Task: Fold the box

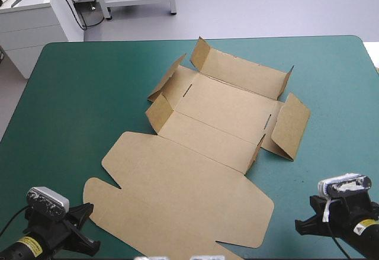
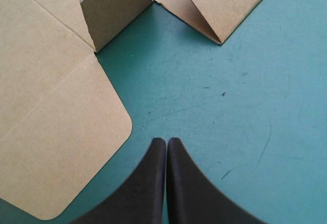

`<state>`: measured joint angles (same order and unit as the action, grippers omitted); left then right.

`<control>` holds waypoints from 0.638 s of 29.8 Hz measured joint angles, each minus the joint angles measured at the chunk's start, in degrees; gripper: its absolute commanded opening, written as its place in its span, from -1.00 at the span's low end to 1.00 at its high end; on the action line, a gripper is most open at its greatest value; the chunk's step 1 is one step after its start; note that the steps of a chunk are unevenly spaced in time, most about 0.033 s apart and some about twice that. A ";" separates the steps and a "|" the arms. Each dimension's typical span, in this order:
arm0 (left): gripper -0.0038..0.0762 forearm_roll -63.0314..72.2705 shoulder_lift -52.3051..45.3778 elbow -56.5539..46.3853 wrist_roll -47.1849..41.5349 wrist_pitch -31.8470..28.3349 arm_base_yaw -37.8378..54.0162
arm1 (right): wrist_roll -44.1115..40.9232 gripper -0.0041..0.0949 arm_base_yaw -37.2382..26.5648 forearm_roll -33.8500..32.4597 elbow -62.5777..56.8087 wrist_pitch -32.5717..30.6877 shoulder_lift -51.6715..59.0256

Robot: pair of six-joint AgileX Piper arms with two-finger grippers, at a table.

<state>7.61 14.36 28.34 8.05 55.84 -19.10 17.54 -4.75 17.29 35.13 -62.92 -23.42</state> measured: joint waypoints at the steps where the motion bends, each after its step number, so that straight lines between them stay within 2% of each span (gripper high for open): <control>1: -0.92 0.00 0.00 0.00 0.00 0.00 0.00 | -0.15 -0.94 0.00 0.00 1.31 0.00 -1.86; 7: -0.92 0.00 0.00 0.00 0.00 0.00 0.00 | -3.46 -0.91 0.00 0.00 10.50 -1.23 -13.61; 14: -0.92 0.00 0.00 0.00 0.00 0.00 0.00 | -7.01 -0.91 0.00 0.19 22.75 -6.84 -28.03; 19: -0.92 0.00 0.00 0.00 0.00 0.00 0.00 | -9.31 -0.91 0.05 2.74 29.81 -8.24 -35.26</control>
<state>7.61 14.36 28.34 8.05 55.84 -19.10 8.23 -4.70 20.03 64.94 -71.16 -58.68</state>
